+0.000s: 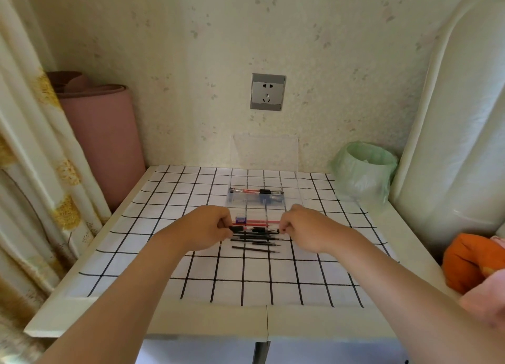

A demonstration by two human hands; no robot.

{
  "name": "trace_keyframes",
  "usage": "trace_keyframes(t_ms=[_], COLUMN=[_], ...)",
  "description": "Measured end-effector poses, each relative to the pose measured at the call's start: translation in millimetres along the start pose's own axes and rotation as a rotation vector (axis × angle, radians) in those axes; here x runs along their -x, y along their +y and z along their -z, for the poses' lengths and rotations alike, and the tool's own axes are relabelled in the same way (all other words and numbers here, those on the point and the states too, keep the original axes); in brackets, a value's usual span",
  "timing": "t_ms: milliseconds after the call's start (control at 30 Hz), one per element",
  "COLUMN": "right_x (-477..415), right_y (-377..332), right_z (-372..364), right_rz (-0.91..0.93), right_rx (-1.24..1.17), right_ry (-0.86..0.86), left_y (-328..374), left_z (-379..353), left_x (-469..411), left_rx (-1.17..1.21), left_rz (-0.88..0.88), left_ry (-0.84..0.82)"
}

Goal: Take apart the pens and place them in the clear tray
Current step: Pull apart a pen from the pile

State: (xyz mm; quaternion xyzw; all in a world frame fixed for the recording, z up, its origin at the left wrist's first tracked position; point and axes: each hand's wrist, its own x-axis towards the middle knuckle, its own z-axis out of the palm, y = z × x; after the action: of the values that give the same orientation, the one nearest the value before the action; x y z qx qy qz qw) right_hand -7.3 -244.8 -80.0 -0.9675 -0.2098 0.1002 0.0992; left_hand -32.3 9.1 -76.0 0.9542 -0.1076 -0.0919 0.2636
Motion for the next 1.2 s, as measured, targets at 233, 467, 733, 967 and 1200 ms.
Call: trace_keyframes(t_ms=[233, 467, 733, 967, 1200], right_x=[5, 4, 1, -3, -8], right_y=[9, -9, -33, -31, -26], right_z=[-2, 2, -6, 3, 11], right_rz=[-0.018, 0.084, 0.205, 0.196, 0.191], right_rx=[-0.043, 0.073, 0.017, -0.016, -0.039], right_ry=[-0.047, 0.086, -0.015, 0.136, 0.363], left_y=[-2, 3, 9, 11, 17], left_z=[0, -6, -10, -7, -2], left_x=[-1, -3, -4, -4, -9], left_rx=[0.031, 0.019, 0.049, 0.049, 0.122], left_rz=[0.046, 0.029, -0.022, -0.151, -0.181], left_ry=[-0.103, -0.161, -0.137, 0.052, 0.070])
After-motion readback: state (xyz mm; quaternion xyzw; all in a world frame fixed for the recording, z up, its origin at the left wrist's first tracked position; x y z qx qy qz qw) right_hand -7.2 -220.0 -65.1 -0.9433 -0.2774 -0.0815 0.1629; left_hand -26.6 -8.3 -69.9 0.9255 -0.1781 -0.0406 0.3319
